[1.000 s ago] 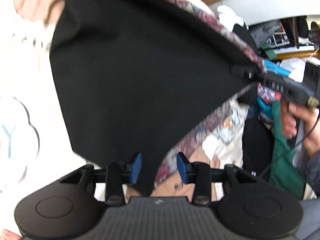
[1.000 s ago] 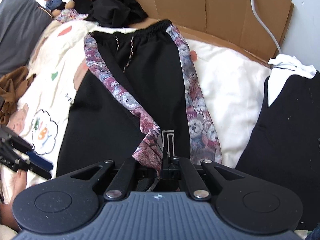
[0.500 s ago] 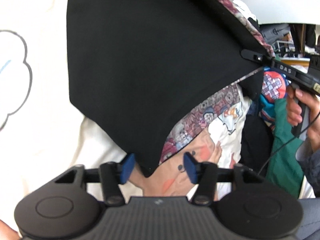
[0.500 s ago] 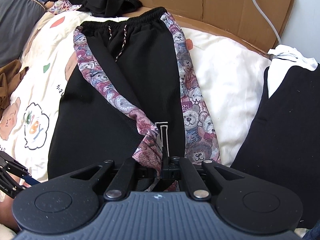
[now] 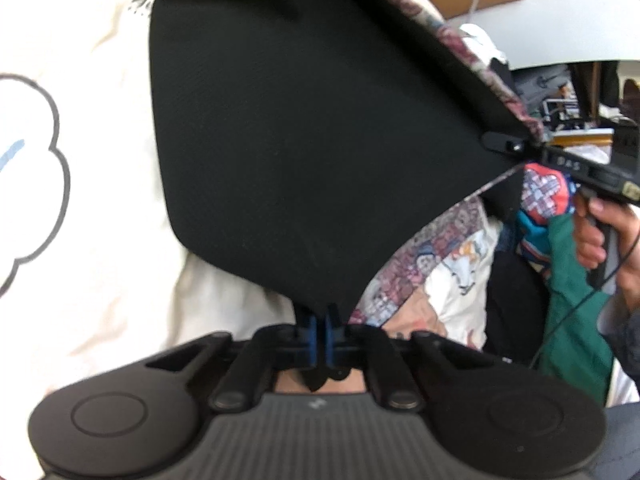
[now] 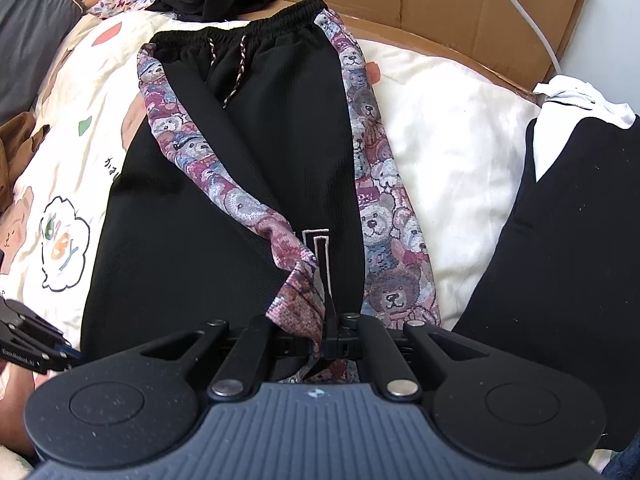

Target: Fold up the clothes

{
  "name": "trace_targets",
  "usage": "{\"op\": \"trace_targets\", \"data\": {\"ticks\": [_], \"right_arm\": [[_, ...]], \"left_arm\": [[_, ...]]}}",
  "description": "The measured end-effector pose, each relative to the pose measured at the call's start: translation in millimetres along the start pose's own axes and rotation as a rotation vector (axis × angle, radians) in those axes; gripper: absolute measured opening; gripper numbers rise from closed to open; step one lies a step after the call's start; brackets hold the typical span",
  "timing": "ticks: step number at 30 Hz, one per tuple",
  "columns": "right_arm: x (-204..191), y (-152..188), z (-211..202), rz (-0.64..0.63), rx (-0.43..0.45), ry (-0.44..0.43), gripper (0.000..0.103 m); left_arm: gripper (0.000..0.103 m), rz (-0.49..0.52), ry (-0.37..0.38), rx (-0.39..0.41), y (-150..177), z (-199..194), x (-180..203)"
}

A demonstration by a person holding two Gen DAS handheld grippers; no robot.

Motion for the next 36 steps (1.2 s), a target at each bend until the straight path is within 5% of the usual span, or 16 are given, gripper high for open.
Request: {"op": "trace_targets", "data": {"ticks": [13, 36], "right_arm": [[13, 12, -13, 0.021, -0.023, 0.011, 0.003], [28, 55, 25, 0.110, -0.134, -0.039, 0.010]], "left_arm": [[0.001, 0.082, 0.017, -0.041, 6, -13, 20], [0.002, 0.093, -0.090, -0.104, 16, 20, 0]]}}
Point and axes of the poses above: each gripper's, at about its wrist camera, not at the fingertips, and z roughly the way its jaws point, x to its right, y to its underside, the point moved 6 cm from there along z, roughly the way its jaws point, and after that the axes turned 12 degrees about -z, right-handed, at the moved point
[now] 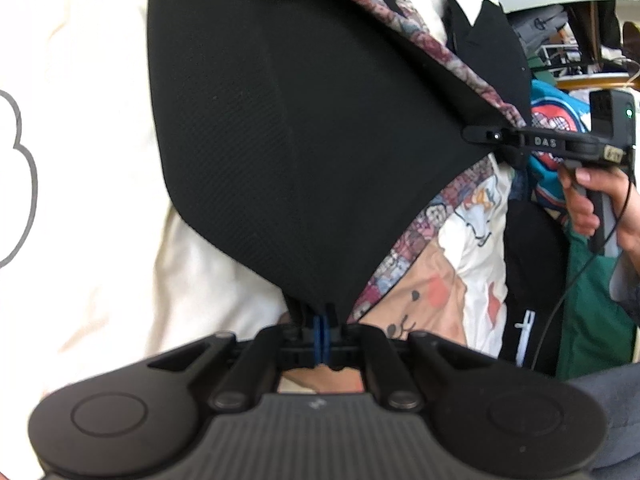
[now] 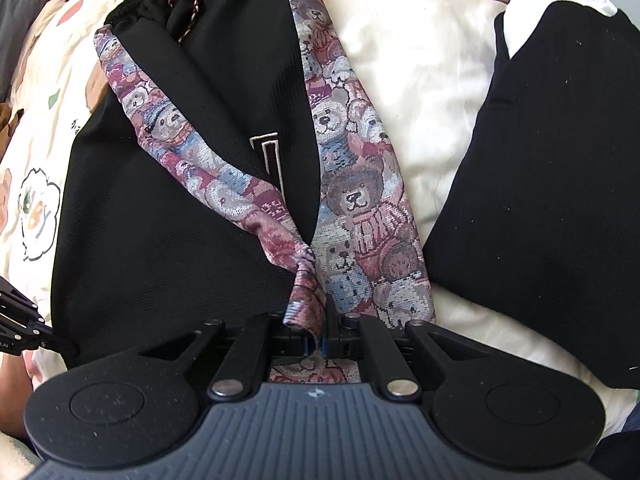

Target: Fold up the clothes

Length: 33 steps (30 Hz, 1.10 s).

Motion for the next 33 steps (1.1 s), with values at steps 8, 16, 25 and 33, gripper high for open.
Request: {"op": "trace_targets", "data": {"ticks": [8, 16, 25, 33], "right_arm": [[0, -5, -5, -0.036, 0.004, 0.029, 0.035], [-1, -12, -7, -0.073, 0.006, 0.042, 0.037], [4, -14, -12, -0.095, 0.010, 0.074, 0.046], [10, -24, -26, -0.120, 0.064, 0.069, 0.047]], "left_arm": [[0.005, -0.001, -0.007, -0.003, 3, 7, 4], [0.012, -0.011, -0.006, -0.003, 4, 6, 1], [0.026, -0.036, -0.024, 0.013, 4, 6, -2], [0.034, -0.053, -0.003, 0.043, 0, 2, -1]]}}
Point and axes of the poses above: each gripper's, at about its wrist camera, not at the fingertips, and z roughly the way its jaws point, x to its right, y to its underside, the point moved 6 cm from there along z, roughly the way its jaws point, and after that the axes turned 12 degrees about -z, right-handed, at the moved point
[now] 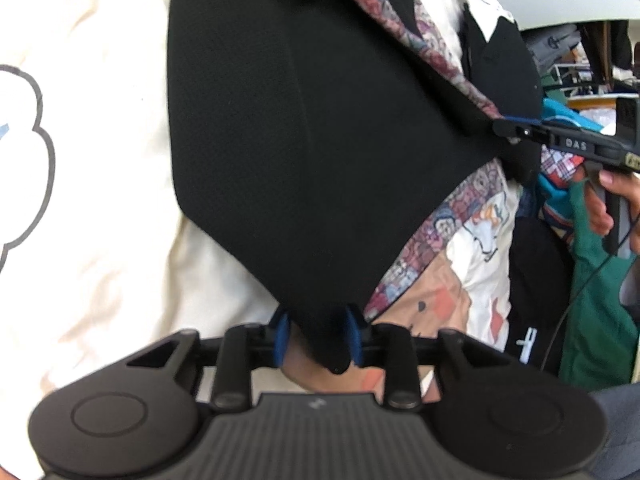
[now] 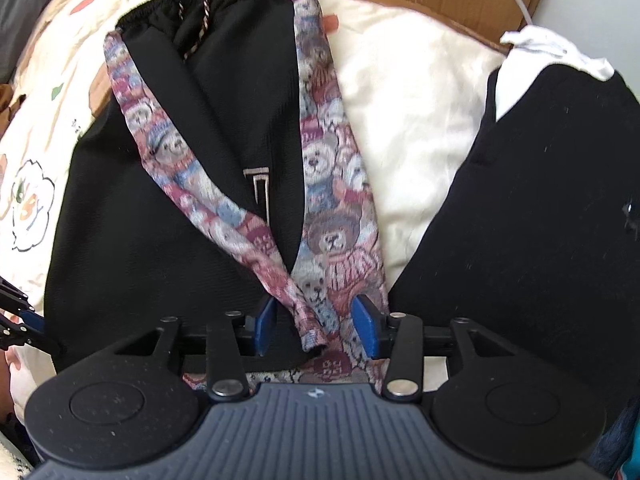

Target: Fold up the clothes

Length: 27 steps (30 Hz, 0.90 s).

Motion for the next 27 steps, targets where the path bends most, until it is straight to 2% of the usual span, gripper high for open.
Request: {"op": "trace_targets", "data": {"ticks": [6, 14, 17, 18, 19, 20, 21, 23, 27], "right_arm": [[-3, -5, -1, -0.052, 0.015, -0.010, 0.047], [-31, -6, 12, -0.220, -0.039, -0.022, 0.044], [-39, -5, 16, -0.261, -0.055, -0.019, 0.031], [-40, -4, 18, -0.271, -0.063, -0.013, 0.023], [-40, -3, 20, -0.276, -0.075, -0.001, 0.013], [-38, -3, 20, -0.267, -0.076, 0.002, 0.007], [-36, -2, 20, -0.256, -0.077, 0.005, 0.005], [-28, -2, 14, -0.223, -0.067, 0.003, 0.004], [-8, 2, 5, -0.143, -0.073, 0.013, 0.003]], "left_arm": [[0.034, -0.021, 0.004, 0.002, -1, 2, -2], [0.032, -0.036, 0.026, 0.018, -3, 3, -2], [0.032, -0.037, 0.034, 0.020, -3, 3, -1], [0.032, -0.038, 0.036, 0.020, -3, 3, -1], [0.027, -0.035, 0.037, 0.019, -3, 4, 0], [0.020, -0.030, 0.037, 0.016, -3, 4, 0], [0.006, -0.007, 0.030, 0.006, -3, 5, 2], [0.002, 0.057, -0.001, -0.008, -1, 4, 6], [0.001, 0.094, 0.019, -0.015, -3, -2, 13]]}}
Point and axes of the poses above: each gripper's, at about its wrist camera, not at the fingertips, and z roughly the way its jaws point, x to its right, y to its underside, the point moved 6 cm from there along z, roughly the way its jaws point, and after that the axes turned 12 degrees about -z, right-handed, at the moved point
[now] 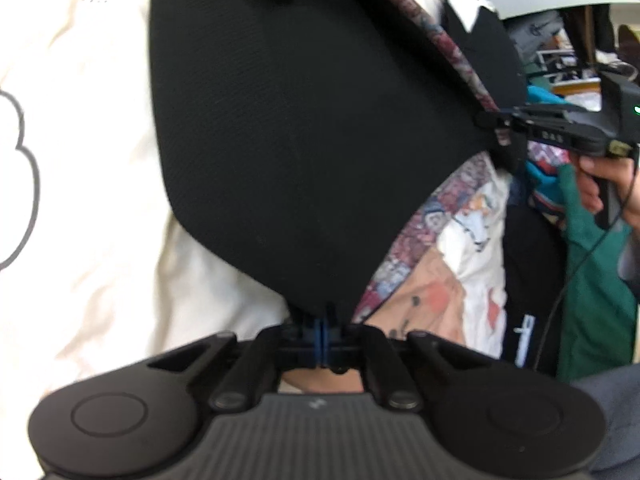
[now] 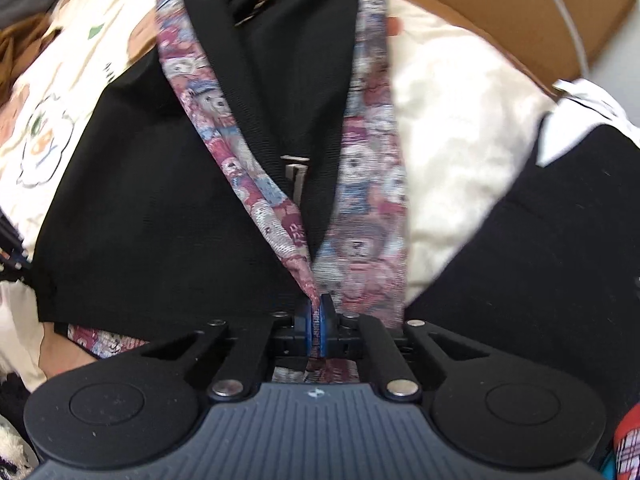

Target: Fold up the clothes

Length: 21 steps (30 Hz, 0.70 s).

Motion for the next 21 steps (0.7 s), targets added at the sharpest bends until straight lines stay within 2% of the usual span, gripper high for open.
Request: {"op": "trace_targets", "data": {"ticks": [4, 15, 21], "right_arm": [[11, 16, -1, 0.066, -0.053, -0.008, 0.003], [23, 48, 8, 0.104, -0.145, -0.003, 0.002], [25, 57, 19, 0.110, -0.149, -0.033, 0.003]], "left_arm": [[0.001, 0.012, -0.015, -0.003, 0, -5, 0], [0.001, 0.053, -0.009, -0.062, 5, 9, 12], [0.001, 0.056, -0.068, -0.089, 6, 21, 7]]}}
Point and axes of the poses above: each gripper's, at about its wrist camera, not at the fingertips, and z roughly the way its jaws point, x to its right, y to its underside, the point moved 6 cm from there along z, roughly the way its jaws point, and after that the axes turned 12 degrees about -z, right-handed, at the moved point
